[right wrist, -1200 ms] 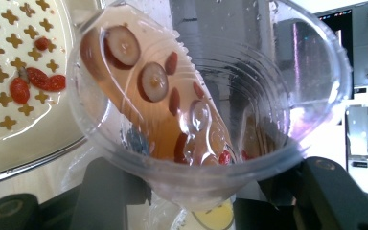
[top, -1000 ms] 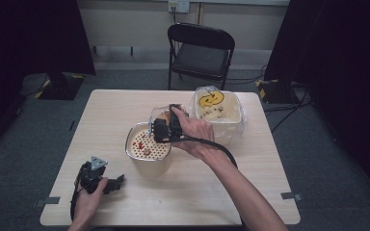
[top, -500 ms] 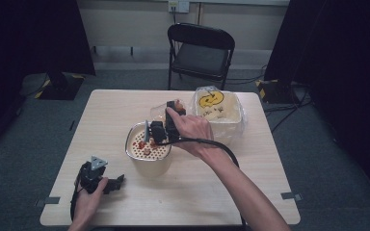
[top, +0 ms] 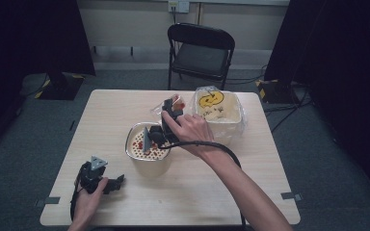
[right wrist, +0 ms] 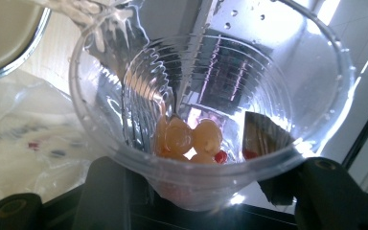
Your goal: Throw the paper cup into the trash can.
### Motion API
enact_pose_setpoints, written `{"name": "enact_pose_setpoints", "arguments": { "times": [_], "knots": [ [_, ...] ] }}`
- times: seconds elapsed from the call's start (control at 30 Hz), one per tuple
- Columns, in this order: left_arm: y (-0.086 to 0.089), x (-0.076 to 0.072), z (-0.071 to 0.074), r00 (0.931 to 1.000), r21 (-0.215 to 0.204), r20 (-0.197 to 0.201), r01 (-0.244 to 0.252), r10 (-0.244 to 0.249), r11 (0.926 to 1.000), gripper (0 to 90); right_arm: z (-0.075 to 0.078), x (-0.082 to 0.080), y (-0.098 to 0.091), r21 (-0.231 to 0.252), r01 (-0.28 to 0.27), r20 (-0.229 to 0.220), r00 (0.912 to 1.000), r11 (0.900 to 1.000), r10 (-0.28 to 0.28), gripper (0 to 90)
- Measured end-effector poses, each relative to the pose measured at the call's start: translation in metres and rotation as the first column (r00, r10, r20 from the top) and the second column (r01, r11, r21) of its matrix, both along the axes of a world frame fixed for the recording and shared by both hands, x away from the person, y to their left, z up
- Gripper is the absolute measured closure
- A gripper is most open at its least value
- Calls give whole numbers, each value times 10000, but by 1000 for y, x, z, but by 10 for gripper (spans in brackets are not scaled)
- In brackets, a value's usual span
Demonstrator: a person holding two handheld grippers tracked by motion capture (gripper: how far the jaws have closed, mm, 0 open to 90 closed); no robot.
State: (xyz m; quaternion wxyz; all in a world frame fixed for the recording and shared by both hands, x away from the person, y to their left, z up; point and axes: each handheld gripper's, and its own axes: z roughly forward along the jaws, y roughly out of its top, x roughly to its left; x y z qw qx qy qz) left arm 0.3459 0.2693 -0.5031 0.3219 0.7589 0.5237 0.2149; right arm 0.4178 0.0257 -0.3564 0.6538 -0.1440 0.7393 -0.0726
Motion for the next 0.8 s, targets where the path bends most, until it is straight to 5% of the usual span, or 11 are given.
{"name": "enact_pose_setpoints", "arguments": {
  "times": [0.3,0.63,0.8],
  "knots": [
    [0,0,0,10000,4,9,3,-3,10000,0,-11,-7,1,-1765,-148,1656,9852,9842,445,490],
    [0,0,0,10000,3,9,4,-4,10000,0,-17,-12,6,-3111,-276,2577,9597,9500,1122,495],
    [0,0,0,10000,3,11,0,0,10000,0,-20,-11,4,-3512,-257,2714,9539,9360,1280,494]
  ]
}}
